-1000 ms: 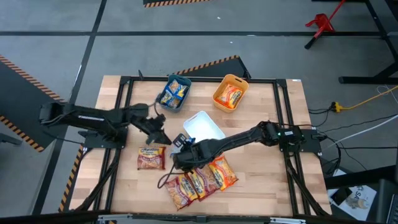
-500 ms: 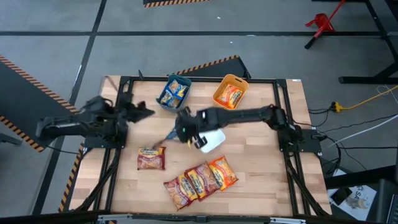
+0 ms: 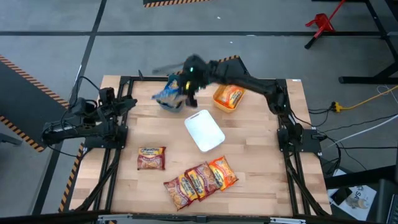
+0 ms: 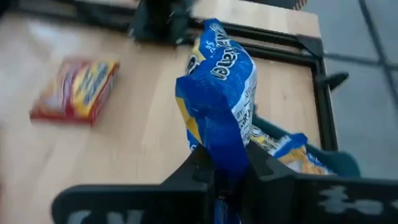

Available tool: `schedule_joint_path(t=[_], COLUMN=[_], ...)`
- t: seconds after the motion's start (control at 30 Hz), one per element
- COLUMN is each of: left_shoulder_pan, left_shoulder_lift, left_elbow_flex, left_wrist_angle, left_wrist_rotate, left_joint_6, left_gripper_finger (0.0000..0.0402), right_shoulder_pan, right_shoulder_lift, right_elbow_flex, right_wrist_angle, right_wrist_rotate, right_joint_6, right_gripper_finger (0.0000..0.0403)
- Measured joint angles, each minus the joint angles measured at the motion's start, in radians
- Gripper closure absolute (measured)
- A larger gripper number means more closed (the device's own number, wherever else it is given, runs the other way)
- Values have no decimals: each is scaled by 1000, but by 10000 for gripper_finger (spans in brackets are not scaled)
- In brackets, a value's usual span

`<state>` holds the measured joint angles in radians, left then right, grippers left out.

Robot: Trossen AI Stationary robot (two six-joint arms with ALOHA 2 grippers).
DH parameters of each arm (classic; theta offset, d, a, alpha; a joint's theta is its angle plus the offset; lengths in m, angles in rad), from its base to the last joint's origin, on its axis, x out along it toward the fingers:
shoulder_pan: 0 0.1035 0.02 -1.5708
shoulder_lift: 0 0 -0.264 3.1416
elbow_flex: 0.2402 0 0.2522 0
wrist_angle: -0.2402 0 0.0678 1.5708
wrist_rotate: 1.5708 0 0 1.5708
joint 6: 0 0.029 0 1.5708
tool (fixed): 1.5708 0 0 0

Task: Sort Maruchan noodles
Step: Put the blue noodle pack into the blue bin

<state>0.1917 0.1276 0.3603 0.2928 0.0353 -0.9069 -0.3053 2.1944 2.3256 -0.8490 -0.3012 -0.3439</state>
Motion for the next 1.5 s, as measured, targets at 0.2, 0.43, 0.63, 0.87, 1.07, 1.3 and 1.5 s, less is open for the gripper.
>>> schedule_joint_path(t=[0.2, 0.43, 0.63, 0.87, 1.07, 1.3, 1.5], left_shoulder_pan=[0, 0, 0, 0, 0, 0, 0], left_shoulder_lift=[0, 1, 1, 1, 1, 1, 1], left_elbow_flex=[0, 0, 0, 0, 0, 0, 0], left_wrist_angle=[-6, -12, -17, -38, -80, -102, -103], left_wrist_rotate=[-7, -102, -205, -313, -352, -393, -418], left_joint_6=[0, 0, 0, 27, 27, 27, 27], left_gripper_finger=[349, 349, 349, 349, 349, 349, 349], right_shoulder_pan=[-123, -182, -220, -276, -283, -275, -269], right_shoulder_lift=[44, 150, 186, 204, 231, 268, 299], right_elbow_flex=[-1, -2, -3, -3, -2, -2, -3], right_wrist_angle=[95, 96, 94, 90, 88, 102, 103], right_wrist_rotate=[-198, -497, -591, -601, -668, -652, -596], right_joint_6=[142, 158, 154, 131, 131, 131, 172], right_gripper_finger=[388, 389, 389, 389, 389, 389, 388])
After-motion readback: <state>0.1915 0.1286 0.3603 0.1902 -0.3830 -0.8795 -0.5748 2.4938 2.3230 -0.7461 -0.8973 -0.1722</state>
